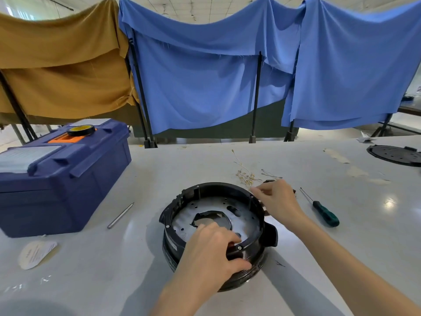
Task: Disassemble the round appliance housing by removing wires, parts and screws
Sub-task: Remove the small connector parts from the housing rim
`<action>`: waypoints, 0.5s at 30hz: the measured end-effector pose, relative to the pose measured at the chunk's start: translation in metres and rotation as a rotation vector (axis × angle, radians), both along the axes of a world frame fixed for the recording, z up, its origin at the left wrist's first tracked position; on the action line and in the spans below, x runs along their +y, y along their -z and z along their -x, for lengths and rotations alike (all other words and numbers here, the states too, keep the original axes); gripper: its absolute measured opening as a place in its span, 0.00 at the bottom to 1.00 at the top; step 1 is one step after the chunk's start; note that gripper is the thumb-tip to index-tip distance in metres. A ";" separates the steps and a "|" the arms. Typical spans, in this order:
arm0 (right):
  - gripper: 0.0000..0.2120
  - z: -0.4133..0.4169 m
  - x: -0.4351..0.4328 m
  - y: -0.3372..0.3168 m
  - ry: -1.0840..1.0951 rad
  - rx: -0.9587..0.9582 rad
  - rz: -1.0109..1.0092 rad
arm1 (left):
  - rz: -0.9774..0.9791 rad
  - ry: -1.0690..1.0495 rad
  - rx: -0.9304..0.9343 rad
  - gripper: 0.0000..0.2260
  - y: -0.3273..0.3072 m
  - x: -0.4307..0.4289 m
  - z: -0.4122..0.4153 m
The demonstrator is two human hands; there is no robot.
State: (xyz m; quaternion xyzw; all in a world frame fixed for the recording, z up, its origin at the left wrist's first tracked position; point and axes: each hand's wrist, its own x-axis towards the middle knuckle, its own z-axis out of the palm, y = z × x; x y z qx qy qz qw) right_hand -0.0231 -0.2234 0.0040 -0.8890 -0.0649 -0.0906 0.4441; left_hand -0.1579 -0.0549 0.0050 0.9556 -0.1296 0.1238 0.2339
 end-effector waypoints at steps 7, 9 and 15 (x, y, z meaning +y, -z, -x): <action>0.12 0.000 -0.017 0.010 0.021 0.203 -0.273 | 0.028 0.024 -0.019 0.19 0.009 0.002 -0.001; 0.12 0.000 -0.018 0.013 0.029 0.215 -0.239 | 0.073 0.009 -0.019 0.18 0.010 0.003 0.000; 0.14 -0.001 -0.019 0.014 0.055 0.315 -0.120 | 0.187 0.037 -0.087 0.17 0.006 0.003 -0.004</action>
